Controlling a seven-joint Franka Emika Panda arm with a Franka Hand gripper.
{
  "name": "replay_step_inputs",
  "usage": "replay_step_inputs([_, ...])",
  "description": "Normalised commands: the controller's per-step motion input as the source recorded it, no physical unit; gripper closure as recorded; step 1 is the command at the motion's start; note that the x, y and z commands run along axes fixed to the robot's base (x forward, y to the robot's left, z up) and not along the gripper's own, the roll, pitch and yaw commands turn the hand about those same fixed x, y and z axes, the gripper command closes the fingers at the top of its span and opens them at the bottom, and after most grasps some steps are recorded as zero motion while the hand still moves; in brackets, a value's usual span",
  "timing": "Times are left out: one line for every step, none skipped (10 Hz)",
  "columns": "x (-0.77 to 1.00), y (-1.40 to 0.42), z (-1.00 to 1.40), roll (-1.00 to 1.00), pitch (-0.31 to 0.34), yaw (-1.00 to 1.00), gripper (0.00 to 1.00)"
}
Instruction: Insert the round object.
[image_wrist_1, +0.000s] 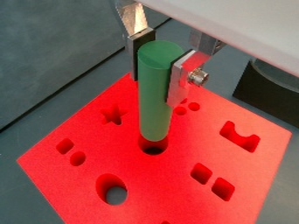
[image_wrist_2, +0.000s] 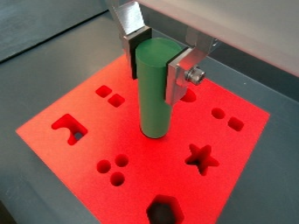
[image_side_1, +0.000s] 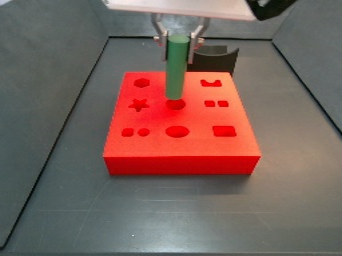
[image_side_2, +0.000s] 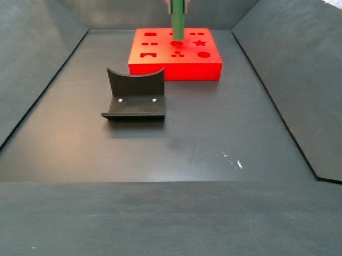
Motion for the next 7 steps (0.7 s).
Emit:
replay_step_inputs([0.05,-0.16,-0.48,0.09,-0.131,0.07,1.00])
replay_step_inputs([0.21,-0.11,-0.51,0.12,-0.149,0.15,1.00])
replay_step_inputs([0.22,-0.04,-0.17,0.16,-0.174,0.23,1.00])
replay_step_inputs([-0.43,0.01,0.56,0.04,-0.459,0.17,1.00])
replay_step_inputs([0.03,0.00,0.14,0.20,-0.040,0.34,1.00])
replay_step_inputs([0.00,-0.02,-0.01,0.00,0.000,0.00,1.00])
replay_step_inputs([0.00,-0.10,-0.02,0.04,0.000,0.00,1.00])
